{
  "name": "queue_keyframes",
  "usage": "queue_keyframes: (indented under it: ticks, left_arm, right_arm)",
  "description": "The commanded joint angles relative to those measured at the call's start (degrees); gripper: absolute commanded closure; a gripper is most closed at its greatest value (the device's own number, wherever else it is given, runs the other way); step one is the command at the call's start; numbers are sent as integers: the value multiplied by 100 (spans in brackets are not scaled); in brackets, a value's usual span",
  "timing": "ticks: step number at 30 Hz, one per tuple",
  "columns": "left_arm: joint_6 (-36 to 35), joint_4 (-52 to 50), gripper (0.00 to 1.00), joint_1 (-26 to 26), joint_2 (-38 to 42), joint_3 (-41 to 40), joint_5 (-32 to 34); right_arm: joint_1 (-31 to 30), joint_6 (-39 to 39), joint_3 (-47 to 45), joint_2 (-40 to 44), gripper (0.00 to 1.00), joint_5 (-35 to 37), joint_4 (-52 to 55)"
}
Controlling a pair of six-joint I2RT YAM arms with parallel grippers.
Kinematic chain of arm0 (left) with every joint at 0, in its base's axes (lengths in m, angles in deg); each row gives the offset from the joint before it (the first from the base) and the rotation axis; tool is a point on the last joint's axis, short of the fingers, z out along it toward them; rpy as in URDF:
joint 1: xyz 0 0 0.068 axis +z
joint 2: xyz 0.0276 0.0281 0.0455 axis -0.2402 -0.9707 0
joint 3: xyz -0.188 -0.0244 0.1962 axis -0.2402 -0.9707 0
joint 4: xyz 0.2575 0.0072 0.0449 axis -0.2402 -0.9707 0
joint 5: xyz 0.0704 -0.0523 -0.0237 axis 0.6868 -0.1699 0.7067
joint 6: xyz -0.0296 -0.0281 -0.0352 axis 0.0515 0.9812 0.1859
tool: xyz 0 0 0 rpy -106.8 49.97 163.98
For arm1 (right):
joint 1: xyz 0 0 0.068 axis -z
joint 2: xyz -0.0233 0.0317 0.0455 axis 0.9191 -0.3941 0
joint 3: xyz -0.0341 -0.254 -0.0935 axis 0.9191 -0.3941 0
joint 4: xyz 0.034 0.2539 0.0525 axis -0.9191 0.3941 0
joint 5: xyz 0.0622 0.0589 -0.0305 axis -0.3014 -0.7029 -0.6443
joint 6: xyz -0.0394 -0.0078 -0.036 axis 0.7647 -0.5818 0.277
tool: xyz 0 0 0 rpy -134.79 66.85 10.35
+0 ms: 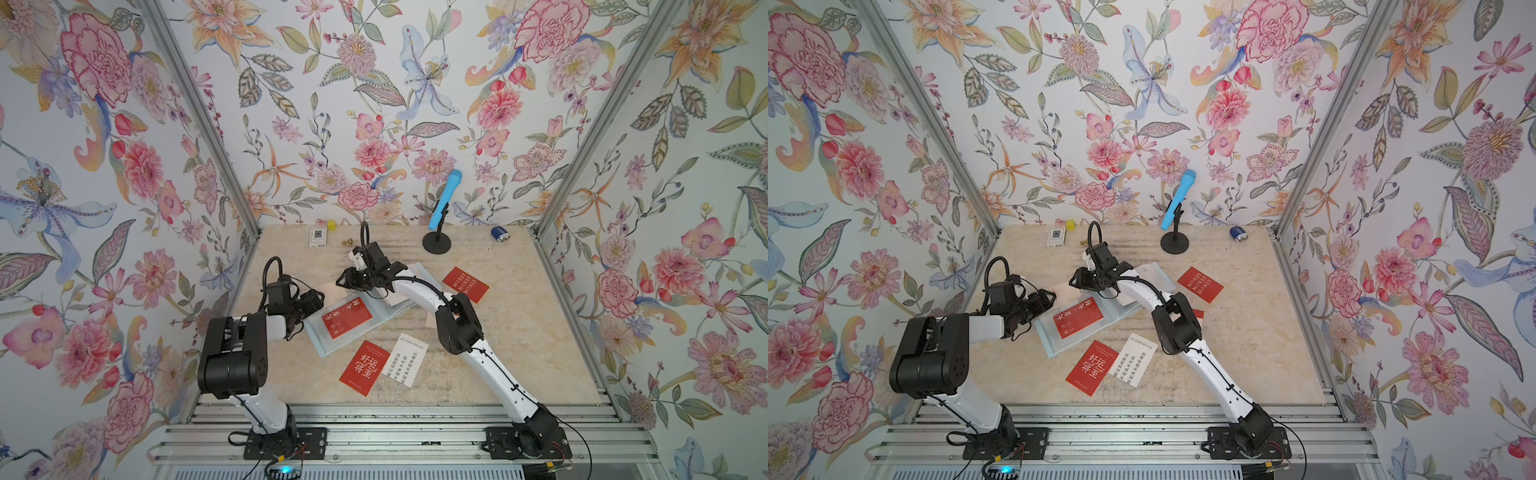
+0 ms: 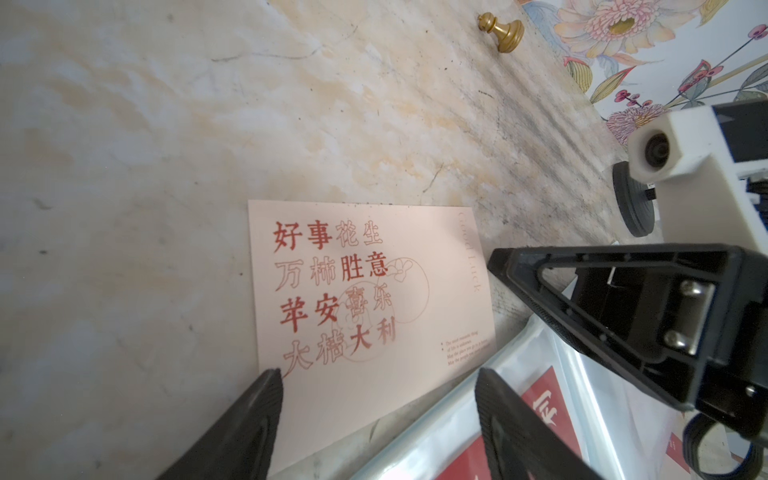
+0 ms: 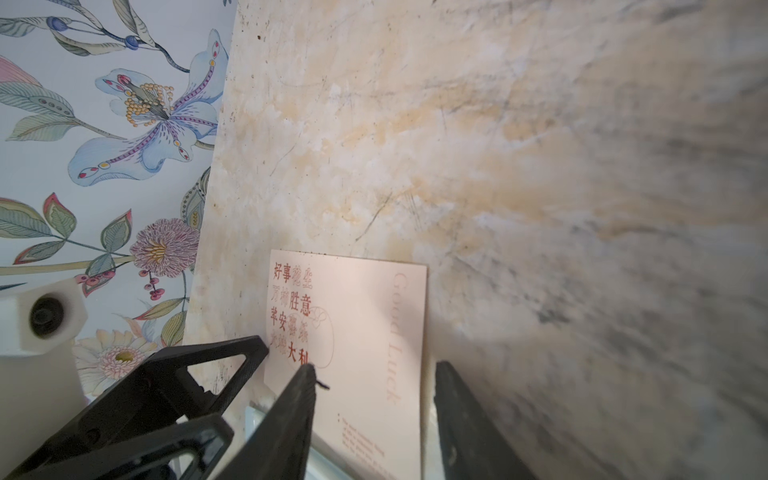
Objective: Place the photos into the photo albums
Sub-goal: Pick up the photo at the center of the board.
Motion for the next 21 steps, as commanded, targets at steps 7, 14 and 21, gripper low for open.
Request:
queue_keyframes:
  ticks: [7, 14, 21]
  left_arm:
    - [-43, 96, 23, 77, -107, -219, -77]
    - [-21, 161, 24, 81, -177, -275, -116]
    - [-26, 162, 24, 78, -181, -281, -108]
  right_arm:
    - [-77, -471, 386, -260, 51, -475, 167]
    - [-59, -793, 346, -11, 51, -863, -234]
    - [-5, -1020, 53, 395, 51, -1111, -690]
